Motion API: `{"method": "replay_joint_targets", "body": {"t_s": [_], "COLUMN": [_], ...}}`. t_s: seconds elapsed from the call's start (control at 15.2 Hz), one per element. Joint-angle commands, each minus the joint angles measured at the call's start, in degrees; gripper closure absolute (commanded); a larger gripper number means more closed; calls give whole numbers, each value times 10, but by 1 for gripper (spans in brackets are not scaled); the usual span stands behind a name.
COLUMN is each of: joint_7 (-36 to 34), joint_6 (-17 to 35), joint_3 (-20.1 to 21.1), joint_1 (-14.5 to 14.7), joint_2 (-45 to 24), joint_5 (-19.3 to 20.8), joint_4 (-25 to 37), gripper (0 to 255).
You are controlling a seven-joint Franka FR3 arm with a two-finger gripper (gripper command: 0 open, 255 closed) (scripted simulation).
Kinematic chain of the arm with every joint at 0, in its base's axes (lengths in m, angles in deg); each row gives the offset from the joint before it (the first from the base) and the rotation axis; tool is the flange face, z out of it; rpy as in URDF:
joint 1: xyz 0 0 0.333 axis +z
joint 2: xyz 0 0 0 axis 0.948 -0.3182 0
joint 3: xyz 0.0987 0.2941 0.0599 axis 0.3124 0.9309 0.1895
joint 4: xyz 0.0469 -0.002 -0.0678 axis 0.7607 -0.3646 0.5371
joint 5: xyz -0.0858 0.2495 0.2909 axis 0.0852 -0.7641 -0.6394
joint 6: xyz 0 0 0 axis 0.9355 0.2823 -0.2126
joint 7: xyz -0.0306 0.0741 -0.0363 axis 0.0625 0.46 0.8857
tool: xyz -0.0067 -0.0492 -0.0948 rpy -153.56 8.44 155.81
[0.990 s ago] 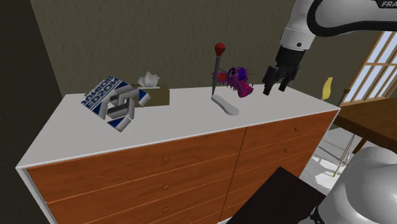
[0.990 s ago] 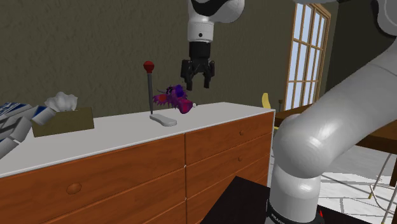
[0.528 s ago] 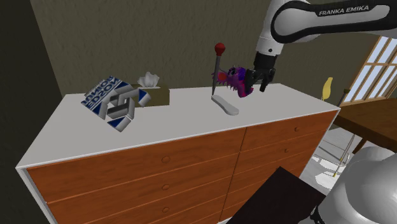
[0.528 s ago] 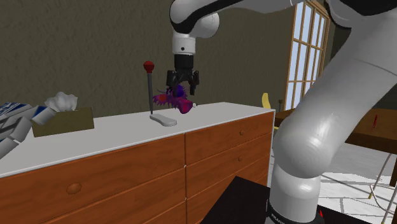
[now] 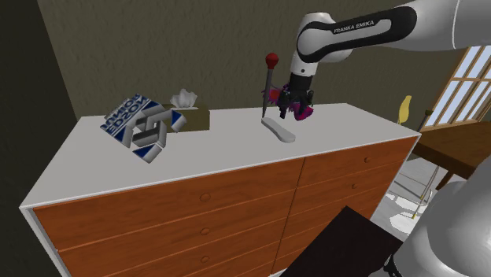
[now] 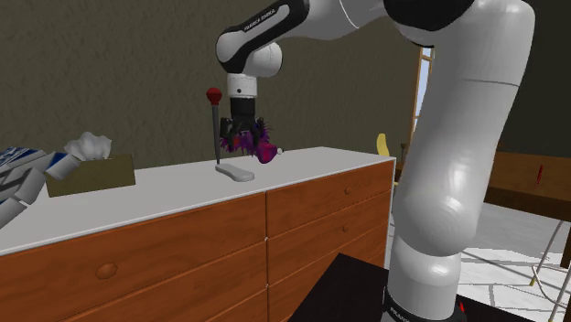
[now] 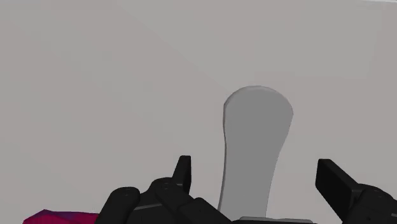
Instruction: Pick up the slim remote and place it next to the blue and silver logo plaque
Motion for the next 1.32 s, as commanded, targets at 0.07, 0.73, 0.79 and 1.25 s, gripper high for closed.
{"method": "replay_joint_targets", "body": {"t_s": [0.07, 0.73, 0.79, 1.25], "joint_7": [8, 18, 18, 18], "joint_6": [7, 57, 61, 61], "joint_3": [-5, -7, -7, -7], "joint_1": [-1, -5, -5, -5], "joint_2": [-73, -145, -146, -146], "joint_5": [-18, -37, -37, -37], "joint_4": [56, 69, 66, 66], "gripper": [0, 0, 0, 0]}}
